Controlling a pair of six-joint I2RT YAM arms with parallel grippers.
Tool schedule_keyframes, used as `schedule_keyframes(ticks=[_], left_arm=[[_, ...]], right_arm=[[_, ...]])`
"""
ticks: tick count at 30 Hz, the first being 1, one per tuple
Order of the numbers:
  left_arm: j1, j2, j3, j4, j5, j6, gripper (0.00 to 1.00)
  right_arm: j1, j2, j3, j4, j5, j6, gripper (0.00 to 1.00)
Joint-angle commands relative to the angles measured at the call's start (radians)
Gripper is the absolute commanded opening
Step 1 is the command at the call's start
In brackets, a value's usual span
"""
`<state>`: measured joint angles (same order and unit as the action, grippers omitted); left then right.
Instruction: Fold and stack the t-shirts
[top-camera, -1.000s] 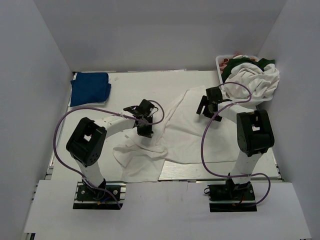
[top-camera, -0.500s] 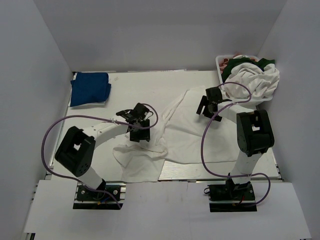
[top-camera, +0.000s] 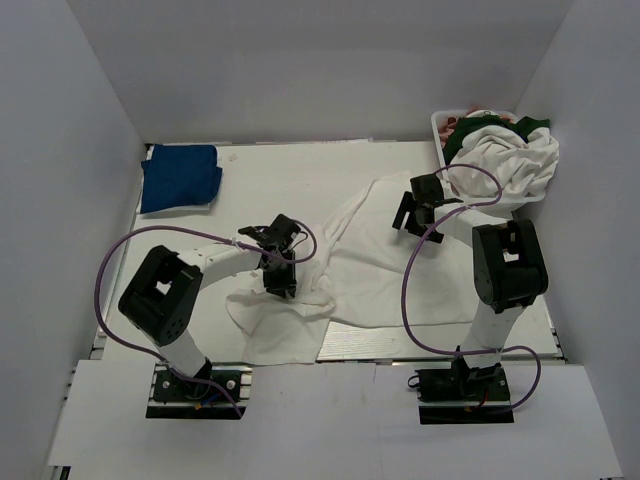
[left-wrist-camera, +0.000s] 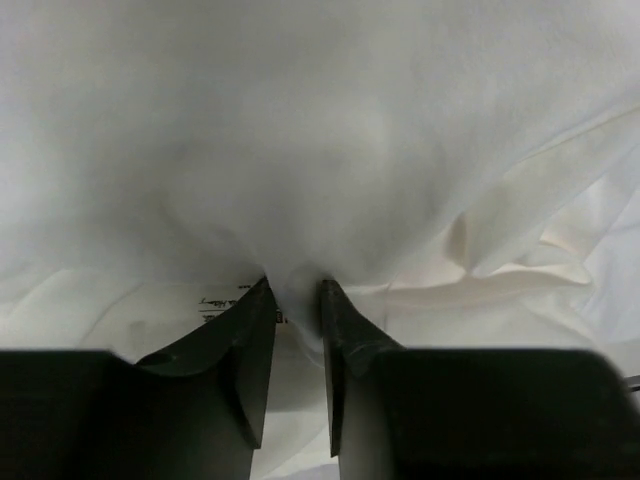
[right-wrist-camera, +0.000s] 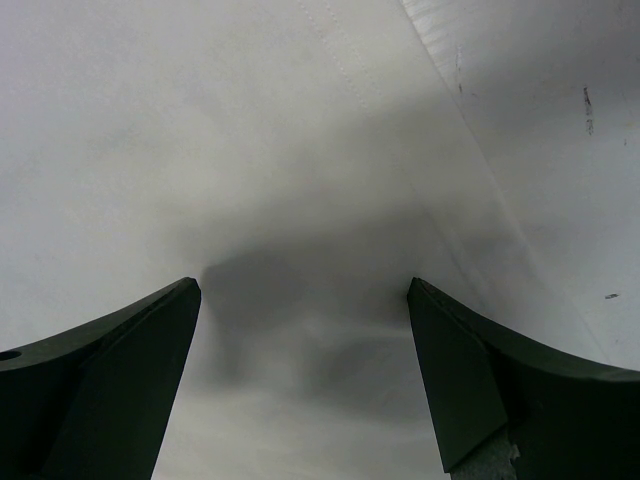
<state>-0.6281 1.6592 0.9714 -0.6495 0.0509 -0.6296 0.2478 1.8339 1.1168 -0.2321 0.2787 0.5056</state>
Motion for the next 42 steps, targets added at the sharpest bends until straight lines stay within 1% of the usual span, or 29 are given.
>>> schedule_keyframes(ticks=[1,3,4,7,8,12,15,16,18,19,20,21,22,23,24,26,27,28,30,32,34,35,36,37,38,39,40,41,42], left_arm=[[-0.007,-0.015,0.029,0.019,0.037,0.01,0.34],[-0.007,-0.015,0.038,0.031,0.046,0.01,0.15],[-0.007,-0.024,0.038,0.031,0.046,0.01,0.0],[-0.007,-0.033,0.076,0.014,0.008,0.021,0.0],[-0.007,-0.05,0.085,0.005,-0.021,0.021,0.0],[0.002,-0.148,0.085,0.047,-0.045,0.044,0.0],[0.002,-0.185,0.096,0.056,-0.132,0.056,0.0],[0.002,-0.185,0.121,0.056,-0.216,0.056,0.0],[0.011,-0.174,0.148,0.067,-0.308,0.077,0.0],[0.021,-0.158,0.192,0.067,-0.404,0.077,0.0],[0.021,-0.107,0.22,0.067,-0.445,0.091,0.0],[0.046,-0.083,0.246,0.067,-0.486,0.108,0.0],[0.059,-0.058,0.294,0.085,-0.543,0.134,0.0],[0.088,-0.02,0.311,0.109,-0.565,0.168,0.0],[0.105,-0.003,0.325,0.14,-0.585,0.251,0.0],[0.14,0.026,0.363,0.226,-0.585,0.335,0.0],[0.174,0.042,0.39,0.25,-0.544,0.388,0.0],[0.189,0.074,0.407,0.273,-0.543,0.459,0.0],[0.238,0.111,0.47,0.293,-0.528,0.528,0.0],[0.283,0.177,0.507,0.31,-0.473,0.556,0.0],[0.346,0.235,0.575,0.341,-0.381,0.556,0.0],[0.364,0.316,0.614,0.341,-0.325,0.556,0.0],[0.389,0.361,0.701,0.341,-0.335,0.556,0.0],[0.399,0.405,0.749,0.341,-0.335,0.592,0.0],[0.409,0.45,0.844,0.35,-0.344,0.613,0.0],[0.418,0.523,0.877,0.372,-0.344,0.634,0.0],[0.43,0.552,0.913,0.372,-0.324,0.655,0.0],[0.43,0.569,0.938,0.389,-0.21,0.724,0.0],[0.43,0.57,0.926,0.475,-0.165,0.76,0.0]], right_arm=[[0.001,0.033,0.003,-0.053,-0.004,0.005,0.9],[0.005,0.033,0.005,-0.052,-0.001,0.002,0.9],[0.004,0.031,0.006,-0.052,0.004,0.004,0.9],[0.004,0.031,0.005,-0.052,0.005,0.005,0.9],[0.005,0.033,0.005,-0.053,0.005,0.005,0.9],[0.002,0.036,0.005,-0.052,0.008,0.004,0.9],[0.005,0.034,0.005,-0.053,0.011,0.005,0.9],[0.005,0.034,0.003,-0.055,0.011,0.002,0.9],[0.002,0.034,0.002,-0.049,0.01,0.002,0.9],[0.005,0.031,0.002,-0.047,0.008,0.001,0.9],[0.005,0.036,0.002,-0.047,0.007,0.002,0.9],[0.002,0.037,0.003,-0.05,0.007,0.002,0.9],[0.004,0.044,0.006,-0.052,0.007,-0.004,0.9],[0.004,0.045,0.009,-0.055,0.01,-0.004,0.9],[0.005,0.047,0.014,-0.053,0.013,-0.009,0.9],[0.002,0.053,0.018,-0.055,0.014,-0.013,0.9],[0.002,0.06,0.024,-0.061,0.016,-0.018,0.9],[0.004,0.073,0.04,-0.062,0.011,-0.021,0.9],[0.005,0.082,0.046,-0.065,0.017,-0.024,0.9],[0.004,0.097,0.04,-0.061,0.017,-0.024,0.9],[0.004,0.113,0.054,-0.061,0.017,-0.024,0.83],[0.004,0.113,0.057,-0.061,0.02,-0.025,0.83],[0.005,0.113,0.057,-0.053,0.028,-0.032,0.83],[0.002,0.11,0.051,-0.046,0.03,-0.033,0.83],[0.002,0.107,0.048,-0.041,0.031,-0.032,0.83],[0.001,0.107,0.048,-0.036,0.039,-0.032,0.83],[0.005,0.105,0.046,-0.036,0.037,-0.033,0.85],[0.004,0.103,0.043,-0.033,0.04,-0.035,0.85],[0.004,0.102,0.041,-0.03,0.039,-0.038,0.85]])
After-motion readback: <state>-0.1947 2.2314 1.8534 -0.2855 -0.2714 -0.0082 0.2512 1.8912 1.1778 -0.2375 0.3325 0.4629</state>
